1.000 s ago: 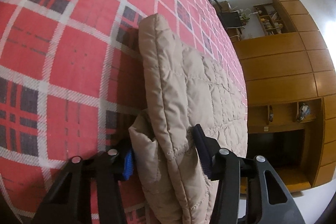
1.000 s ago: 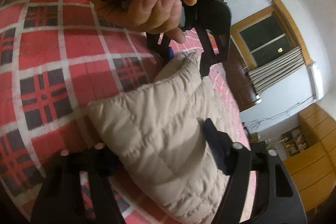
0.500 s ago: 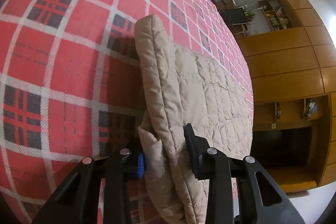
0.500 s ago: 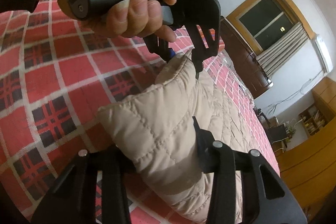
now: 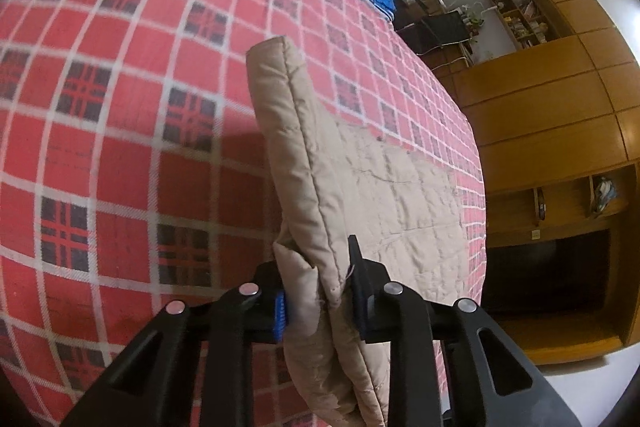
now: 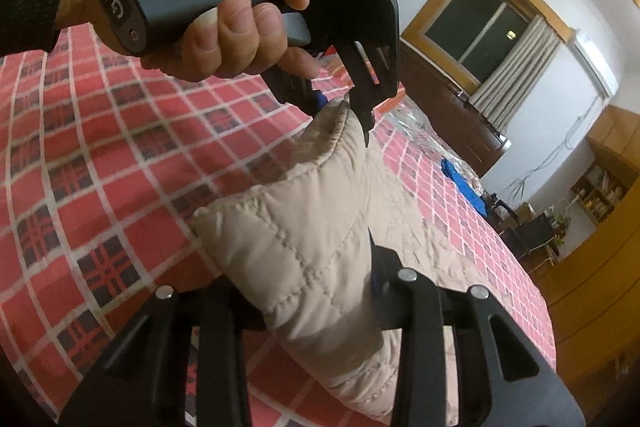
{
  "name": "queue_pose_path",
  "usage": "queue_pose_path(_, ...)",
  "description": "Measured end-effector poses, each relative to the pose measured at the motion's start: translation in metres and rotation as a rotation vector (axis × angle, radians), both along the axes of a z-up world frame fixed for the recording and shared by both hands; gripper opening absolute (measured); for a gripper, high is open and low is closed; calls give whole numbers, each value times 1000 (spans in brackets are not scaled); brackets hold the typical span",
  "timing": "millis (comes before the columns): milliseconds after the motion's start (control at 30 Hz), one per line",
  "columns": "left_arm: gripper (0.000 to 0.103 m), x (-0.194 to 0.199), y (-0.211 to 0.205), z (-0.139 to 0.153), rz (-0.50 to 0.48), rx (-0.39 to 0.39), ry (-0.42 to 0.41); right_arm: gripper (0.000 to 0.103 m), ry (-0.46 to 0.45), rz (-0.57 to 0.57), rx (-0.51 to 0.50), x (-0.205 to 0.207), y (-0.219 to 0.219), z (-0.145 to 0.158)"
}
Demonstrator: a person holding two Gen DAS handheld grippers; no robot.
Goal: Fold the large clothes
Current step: 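Lift the jacket bundle with both tools and carry it across the bed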
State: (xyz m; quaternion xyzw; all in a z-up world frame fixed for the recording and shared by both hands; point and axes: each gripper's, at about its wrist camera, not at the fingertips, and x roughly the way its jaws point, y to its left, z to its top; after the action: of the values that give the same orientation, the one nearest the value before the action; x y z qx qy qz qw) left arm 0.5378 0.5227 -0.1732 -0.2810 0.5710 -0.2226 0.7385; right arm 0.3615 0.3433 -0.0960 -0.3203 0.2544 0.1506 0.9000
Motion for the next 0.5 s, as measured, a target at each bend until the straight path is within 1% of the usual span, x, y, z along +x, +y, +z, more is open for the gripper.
queue_pose_path(167, 23, 2, -18, 34, -14, 45, -29, 33, -25, -24, 59, -5, -10, 17)
queue_pose_path(267, 23, 3, -30, 52, -24, 67, -46, 33, -22, -46, 132, -4, -26, 33)
queue_pose_path(500, 23, 9, -69, 92, -54, 117, -87, 33, -35, -97, 244, -4, -58, 58)
